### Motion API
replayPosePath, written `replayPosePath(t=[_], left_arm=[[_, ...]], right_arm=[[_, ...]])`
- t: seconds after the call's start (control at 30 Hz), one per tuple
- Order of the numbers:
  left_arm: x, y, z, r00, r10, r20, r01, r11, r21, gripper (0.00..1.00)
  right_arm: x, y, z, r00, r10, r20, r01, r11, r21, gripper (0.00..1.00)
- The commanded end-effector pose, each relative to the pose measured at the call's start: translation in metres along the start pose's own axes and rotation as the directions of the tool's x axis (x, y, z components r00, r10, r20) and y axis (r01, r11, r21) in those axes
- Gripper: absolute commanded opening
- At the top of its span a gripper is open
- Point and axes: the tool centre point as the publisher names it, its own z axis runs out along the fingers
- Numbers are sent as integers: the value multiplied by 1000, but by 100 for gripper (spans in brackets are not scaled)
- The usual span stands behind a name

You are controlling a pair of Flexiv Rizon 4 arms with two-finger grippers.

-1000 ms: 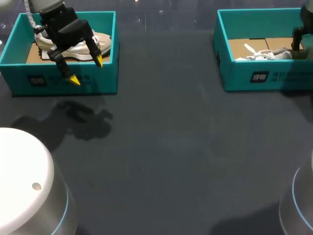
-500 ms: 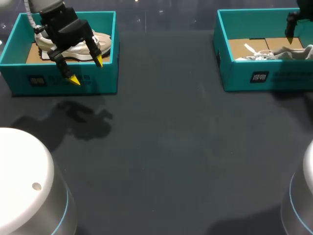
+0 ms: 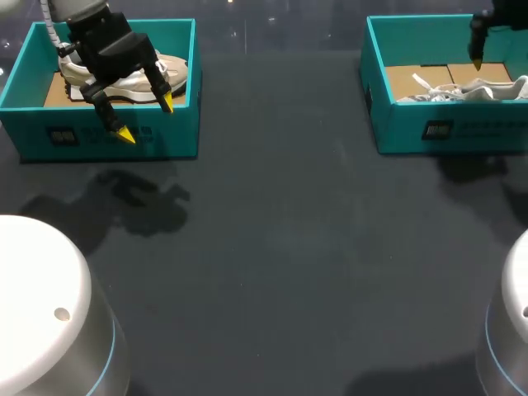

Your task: Take the shoe out of the shoebox, open the shoe tongue, remove and reinsert the insole, then place the shoe into the shoebox

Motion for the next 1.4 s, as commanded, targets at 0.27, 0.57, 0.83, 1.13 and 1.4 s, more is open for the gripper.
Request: replayPosePath(t=[0.27, 0.57, 0.83, 1.13, 1.4], left_arm=[[-11, 21, -23, 990, 139, 24, -139, 990, 2, 100], [-26, 71, -73, 770, 624, -133, -638, 760, -124, 100], [-26, 71, -73, 770, 624, -133, -638, 760, -124, 100], [-25, 91, -75, 718, 670, -188, -695, 702, -154, 100], [-55, 157, -110, 580, 773, -257, -815, 553, -175, 100]], right_arm=[[0, -6, -5, 1000, 1, 5, -1, 1000, -11, 100], [0, -6, -5, 1000, 1, 5, -1, 1000, -11, 100], [0, -6, -5, 1000, 1, 5, -1, 1000, -11, 100], [0, -6, -5, 1000, 1, 5, -1, 1000, -11, 100], [0, -6, -5, 1000, 1, 5, -1, 1000, -11, 100]])
